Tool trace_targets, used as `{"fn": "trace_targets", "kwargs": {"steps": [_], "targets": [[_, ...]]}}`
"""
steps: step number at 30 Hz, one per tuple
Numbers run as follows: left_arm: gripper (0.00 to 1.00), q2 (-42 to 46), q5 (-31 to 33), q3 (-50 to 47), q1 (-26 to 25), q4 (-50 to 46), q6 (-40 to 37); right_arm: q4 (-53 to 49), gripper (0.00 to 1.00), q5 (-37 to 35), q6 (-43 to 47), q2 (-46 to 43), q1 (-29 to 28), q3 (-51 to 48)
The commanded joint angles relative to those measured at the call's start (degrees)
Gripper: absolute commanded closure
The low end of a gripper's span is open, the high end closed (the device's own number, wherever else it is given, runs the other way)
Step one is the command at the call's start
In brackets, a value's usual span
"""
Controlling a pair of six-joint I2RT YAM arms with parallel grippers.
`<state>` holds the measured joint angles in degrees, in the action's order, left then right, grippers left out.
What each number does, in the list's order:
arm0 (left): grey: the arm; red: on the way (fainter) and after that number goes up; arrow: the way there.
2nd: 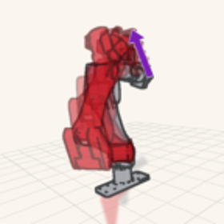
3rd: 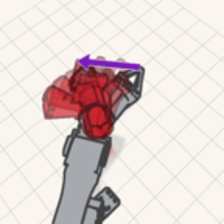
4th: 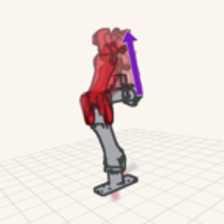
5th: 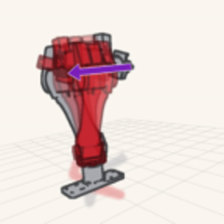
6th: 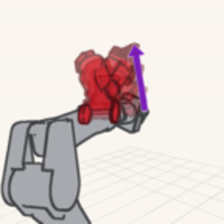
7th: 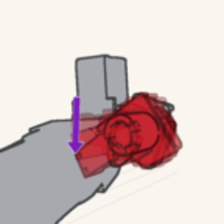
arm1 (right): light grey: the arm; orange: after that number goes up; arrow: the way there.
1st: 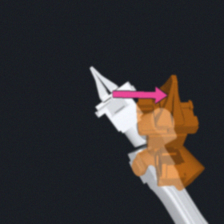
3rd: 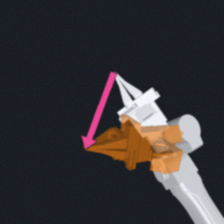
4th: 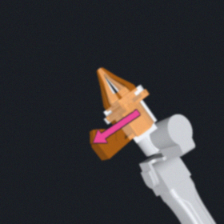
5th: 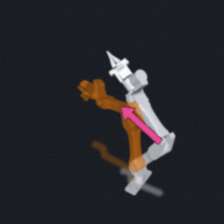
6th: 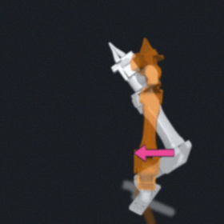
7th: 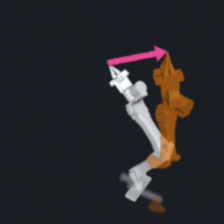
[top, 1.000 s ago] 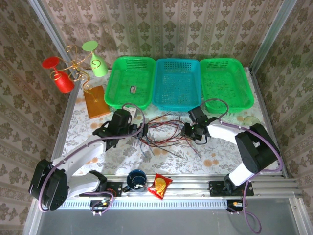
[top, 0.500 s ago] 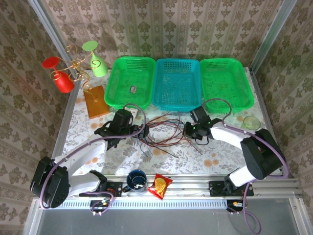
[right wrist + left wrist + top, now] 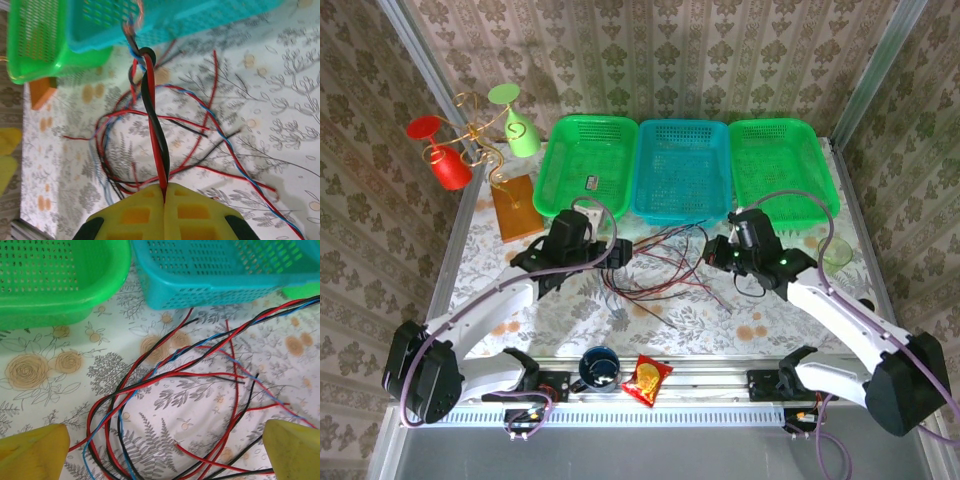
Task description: Untangle the cables
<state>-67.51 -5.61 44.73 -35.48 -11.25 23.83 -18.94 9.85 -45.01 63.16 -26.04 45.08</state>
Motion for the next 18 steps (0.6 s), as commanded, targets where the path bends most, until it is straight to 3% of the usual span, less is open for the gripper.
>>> {"fn": "trace_targets", "kwargs": {"steps": [1, 12, 18], "targets": [[0.0, 0.4, -2.3, 3.0, 1.1, -0.5, 2.7, -3.5, 1.0, -1.1, 0.6, -3.0, -0.3, 5.6], [0.01, -1.4, -8.1, 12.1, 4.4, -5.2, 1.5, -9.1, 1.0, -0.8, 1.7, -4.6, 0.6, 20.0], [0.03, 0.2, -13.5, 14.2, 3.8, -3.7, -7.5, -9.4, 1.0, -0.7, 1.8, -4.4, 0.8, 25.5]]}}
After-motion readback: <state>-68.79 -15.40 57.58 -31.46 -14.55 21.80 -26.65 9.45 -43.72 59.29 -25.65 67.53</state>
